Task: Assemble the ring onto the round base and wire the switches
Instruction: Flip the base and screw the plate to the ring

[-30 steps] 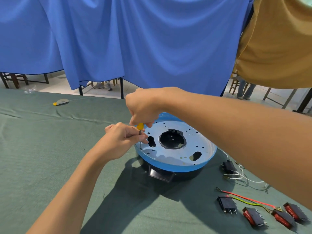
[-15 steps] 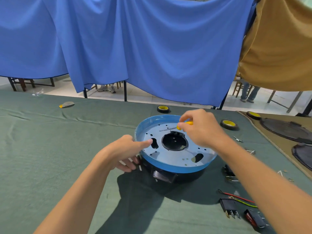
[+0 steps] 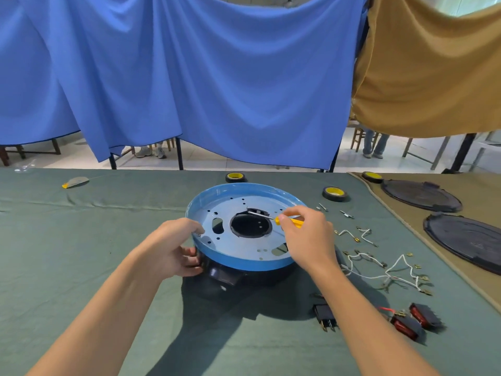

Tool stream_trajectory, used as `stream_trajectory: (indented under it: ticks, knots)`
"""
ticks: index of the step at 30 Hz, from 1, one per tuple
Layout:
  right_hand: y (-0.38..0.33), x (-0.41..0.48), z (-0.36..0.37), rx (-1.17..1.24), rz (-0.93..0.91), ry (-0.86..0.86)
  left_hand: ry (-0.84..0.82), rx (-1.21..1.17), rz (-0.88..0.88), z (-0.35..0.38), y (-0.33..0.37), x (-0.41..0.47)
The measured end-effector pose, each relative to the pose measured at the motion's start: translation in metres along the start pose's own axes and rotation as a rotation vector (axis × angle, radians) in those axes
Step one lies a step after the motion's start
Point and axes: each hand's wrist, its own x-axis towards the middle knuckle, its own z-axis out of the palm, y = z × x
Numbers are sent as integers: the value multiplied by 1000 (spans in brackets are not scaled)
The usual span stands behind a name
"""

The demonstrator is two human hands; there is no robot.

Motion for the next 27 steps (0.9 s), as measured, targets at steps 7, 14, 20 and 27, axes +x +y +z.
stream_trajectory:
  ticks: [7,14,20,27]
  knots:
    - [9,1,5,67,-2,42,136,-190,76,23,-4,-11]
    - [11,-5,10,153,-33,48,282,-337,173,37,1,-18]
    - [12,-7,18,254,16,144,307,-374,294,39,10,-26]
    - [13,-17,29,313,2,93,400,-304,648,38,10,-34]
